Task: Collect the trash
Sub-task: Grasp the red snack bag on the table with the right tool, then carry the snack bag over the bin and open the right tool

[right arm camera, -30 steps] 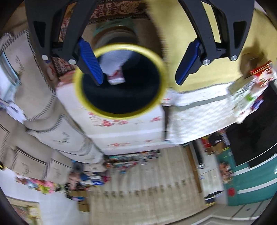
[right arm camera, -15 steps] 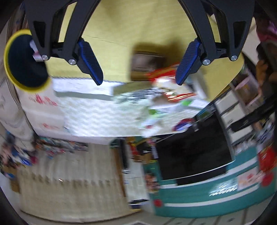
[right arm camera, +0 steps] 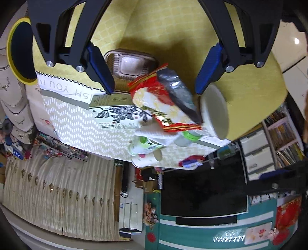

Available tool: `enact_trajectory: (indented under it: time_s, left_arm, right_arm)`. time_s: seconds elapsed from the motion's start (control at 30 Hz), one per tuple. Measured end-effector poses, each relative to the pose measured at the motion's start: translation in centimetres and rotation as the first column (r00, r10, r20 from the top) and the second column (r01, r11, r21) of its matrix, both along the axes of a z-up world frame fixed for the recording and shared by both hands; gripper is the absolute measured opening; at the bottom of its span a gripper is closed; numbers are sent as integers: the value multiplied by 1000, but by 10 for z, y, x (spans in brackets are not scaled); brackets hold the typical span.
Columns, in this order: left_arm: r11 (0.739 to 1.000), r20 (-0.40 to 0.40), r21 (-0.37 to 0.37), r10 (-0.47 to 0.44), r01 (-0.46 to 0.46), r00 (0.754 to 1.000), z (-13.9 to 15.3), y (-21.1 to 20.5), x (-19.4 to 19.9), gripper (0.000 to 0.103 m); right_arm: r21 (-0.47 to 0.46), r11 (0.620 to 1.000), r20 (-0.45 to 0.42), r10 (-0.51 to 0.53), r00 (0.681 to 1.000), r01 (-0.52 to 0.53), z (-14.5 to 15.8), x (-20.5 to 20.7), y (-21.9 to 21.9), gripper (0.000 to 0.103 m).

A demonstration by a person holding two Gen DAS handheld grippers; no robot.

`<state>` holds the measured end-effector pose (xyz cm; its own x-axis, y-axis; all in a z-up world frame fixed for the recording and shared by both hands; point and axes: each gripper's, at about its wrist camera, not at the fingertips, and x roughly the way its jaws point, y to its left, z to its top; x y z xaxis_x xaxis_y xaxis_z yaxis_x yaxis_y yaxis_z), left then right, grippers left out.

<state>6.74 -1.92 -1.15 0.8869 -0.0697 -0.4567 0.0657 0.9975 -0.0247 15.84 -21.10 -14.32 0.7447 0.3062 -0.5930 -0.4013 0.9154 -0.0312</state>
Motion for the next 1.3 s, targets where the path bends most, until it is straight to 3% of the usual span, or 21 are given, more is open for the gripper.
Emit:
enact_trajectory:
  time_s: [0.37,0.5,0.57,0.6,0.63,0.73,1.0,1.17,1.3]
  left_arm:
    - [1000,-25,1,-18,18,1000,-10,-7,12,85]
    - [1000,-31,2,-24,24,999,-13,-10,14,85]
    - [1000,-35,5,-25,25,999,-15,-11,15,85]
    - [1000,-36,6,-25,25,999,-16,-11,15,85]
    - [1000,-37,6,-25,25,999,-16,-12,15,85]
    - [1000,-37,6,-26,26,999,-16,-12,16,85]
    - [999,-43,8,-36,36,998,-21,-17,18,85]
    - [999,-42,15,-49,50,998,-21,-22,18,85]
    - [998,-42,20,-57,58,997,-21,-26,18,85]
  right_arm:
    - [11,1000,12,-25,1000,25,6,24,-10,70]
    - [24,1000,-25,-13,1000,13,1,34,-12,50]
    - [48,999,-45,-2,999,4,-1,34,-14,30]
    - [71,997,-61,1,998,3,-2,36,-17,14]
    - [92,996,-70,3,998,4,-3,37,-20,7]
    - [145,989,-77,-4,997,15,-1,37,-29,2]
    - [260,963,-38,-65,997,73,24,29,-68,2]
    - [284,944,-3,-173,985,167,38,24,-112,2]
    - [280,900,-5,-347,938,334,37,26,-172,2]
